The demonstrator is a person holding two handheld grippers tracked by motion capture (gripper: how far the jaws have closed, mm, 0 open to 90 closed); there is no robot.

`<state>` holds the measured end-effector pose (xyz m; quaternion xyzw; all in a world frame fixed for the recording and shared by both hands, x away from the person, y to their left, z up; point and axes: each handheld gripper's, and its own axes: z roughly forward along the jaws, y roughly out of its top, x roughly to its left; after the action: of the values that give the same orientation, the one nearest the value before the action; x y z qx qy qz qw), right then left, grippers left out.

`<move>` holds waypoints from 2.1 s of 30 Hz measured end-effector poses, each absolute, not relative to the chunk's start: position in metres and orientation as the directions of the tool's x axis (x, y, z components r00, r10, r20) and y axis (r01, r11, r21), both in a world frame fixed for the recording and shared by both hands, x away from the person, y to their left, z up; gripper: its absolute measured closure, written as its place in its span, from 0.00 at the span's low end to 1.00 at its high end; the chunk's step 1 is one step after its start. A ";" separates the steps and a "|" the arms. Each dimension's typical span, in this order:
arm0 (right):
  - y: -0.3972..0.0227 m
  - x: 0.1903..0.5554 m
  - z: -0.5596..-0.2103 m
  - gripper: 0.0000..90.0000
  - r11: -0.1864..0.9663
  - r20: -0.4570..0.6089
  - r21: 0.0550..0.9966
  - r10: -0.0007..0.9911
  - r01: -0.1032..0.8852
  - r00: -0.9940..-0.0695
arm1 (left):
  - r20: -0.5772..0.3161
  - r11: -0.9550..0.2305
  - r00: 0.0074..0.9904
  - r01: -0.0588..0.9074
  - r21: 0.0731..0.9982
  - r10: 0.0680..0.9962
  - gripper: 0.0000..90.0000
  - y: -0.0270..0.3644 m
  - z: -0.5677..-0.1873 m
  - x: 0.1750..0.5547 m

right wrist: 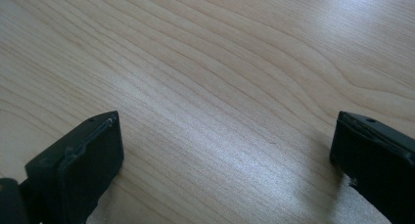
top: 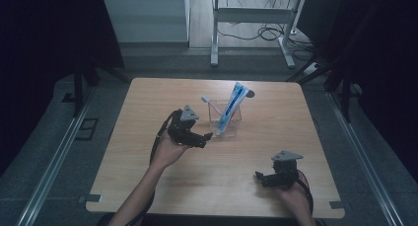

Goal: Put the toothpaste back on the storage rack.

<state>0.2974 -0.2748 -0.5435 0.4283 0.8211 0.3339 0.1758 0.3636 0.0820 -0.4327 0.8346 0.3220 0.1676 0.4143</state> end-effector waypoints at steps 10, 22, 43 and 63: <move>-0.275 0.297 -0.544 0.00 0.410 -0.002 0.699 0.821 0.586 -0.571 | 0.003 -0.434 0.728 0.406 0.804 0.686 0.06 0.094 -0.437 0.353; -0.275 0.297 -0.544 0.00 0.408 -0.001 0.700 0.822 0.587 -0.570 | -0.004 -0.427 0.725 0.410 0.806 0.689 0.06 0.106 -0.445 0.340; -0.275 0.297 -0.543 0.00 0.407 0.001 0.699 0.822 0.589 -0.569 | -0.018 -0.403 0.699 0.432 0.807 0.714 0.06 0.131 -0.458 0.320; -0.275 0.297 -0.543 0.00 0.407 0.001 0.698 0.822 0.589 -0.570 | -0.037 -0.393 0.681 0.465 0.794 0.731 0.07 0.143 -0.488 0.299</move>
<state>0.2972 -0.2745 -0.5435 0.4299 0.8205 0.3341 0.1743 0.2990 0.1432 -0.4882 0.8187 0.3651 0.1614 0.4127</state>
